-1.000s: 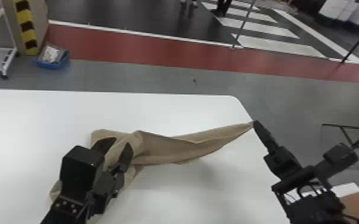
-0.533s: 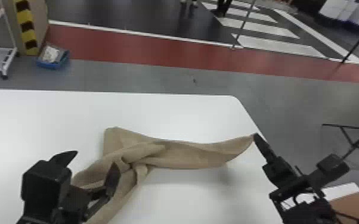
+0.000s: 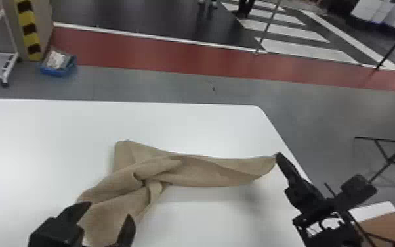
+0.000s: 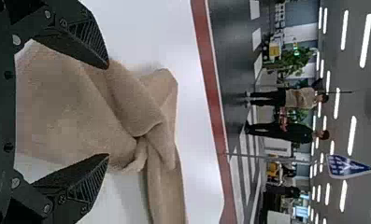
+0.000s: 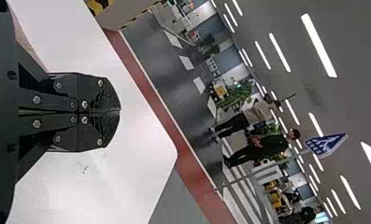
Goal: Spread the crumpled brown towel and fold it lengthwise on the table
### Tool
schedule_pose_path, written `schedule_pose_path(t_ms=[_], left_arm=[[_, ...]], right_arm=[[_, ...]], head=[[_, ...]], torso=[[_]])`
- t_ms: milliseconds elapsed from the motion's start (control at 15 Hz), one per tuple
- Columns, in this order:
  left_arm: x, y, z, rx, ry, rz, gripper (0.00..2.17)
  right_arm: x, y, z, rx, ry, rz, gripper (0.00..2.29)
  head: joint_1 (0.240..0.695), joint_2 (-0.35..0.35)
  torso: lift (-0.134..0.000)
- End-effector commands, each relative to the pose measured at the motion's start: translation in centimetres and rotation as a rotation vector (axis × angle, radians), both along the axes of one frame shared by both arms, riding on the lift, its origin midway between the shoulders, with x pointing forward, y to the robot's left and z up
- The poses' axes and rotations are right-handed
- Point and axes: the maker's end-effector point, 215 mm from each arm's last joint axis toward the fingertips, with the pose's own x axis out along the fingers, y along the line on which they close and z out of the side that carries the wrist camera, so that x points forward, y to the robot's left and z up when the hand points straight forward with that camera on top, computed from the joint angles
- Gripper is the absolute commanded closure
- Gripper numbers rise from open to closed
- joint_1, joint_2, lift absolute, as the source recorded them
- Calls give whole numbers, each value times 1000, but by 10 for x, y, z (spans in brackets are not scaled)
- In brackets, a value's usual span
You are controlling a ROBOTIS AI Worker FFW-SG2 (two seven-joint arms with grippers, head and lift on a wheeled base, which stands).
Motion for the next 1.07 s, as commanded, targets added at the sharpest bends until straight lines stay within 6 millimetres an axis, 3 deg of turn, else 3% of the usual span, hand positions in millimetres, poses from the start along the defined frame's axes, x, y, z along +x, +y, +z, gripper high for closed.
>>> schedule_pose_path(t_ms=[0, 267, 533, 800, 1000], left_arm=[[-18, -1, -21, 20, 48, -5, 272], [-36, 22, -39, 34, 100, 31, 336], [-47, 19, -50, 48, 137, 9, 431], [-61, 3, -61, 45, 174, -26, 431], [-56, -2, -61, 38, 161, -25, 431]], right_arm=[[4, 10, 0, -3, 2, 14, 1450], [11, 18, 2, -8, -5, 26, 1450], [11, 21, -3, -5, 0, 28, 1450], [8, 19, -5, -6, 6, 25, 1450], [5, 19, -8, -1, 9, 25, 1450]], head=[[695, -350], [695, -350], [695, -350], [695, -350], [695, -350]], torso=[[-125], [-125], [-125], [-125], [-125]])
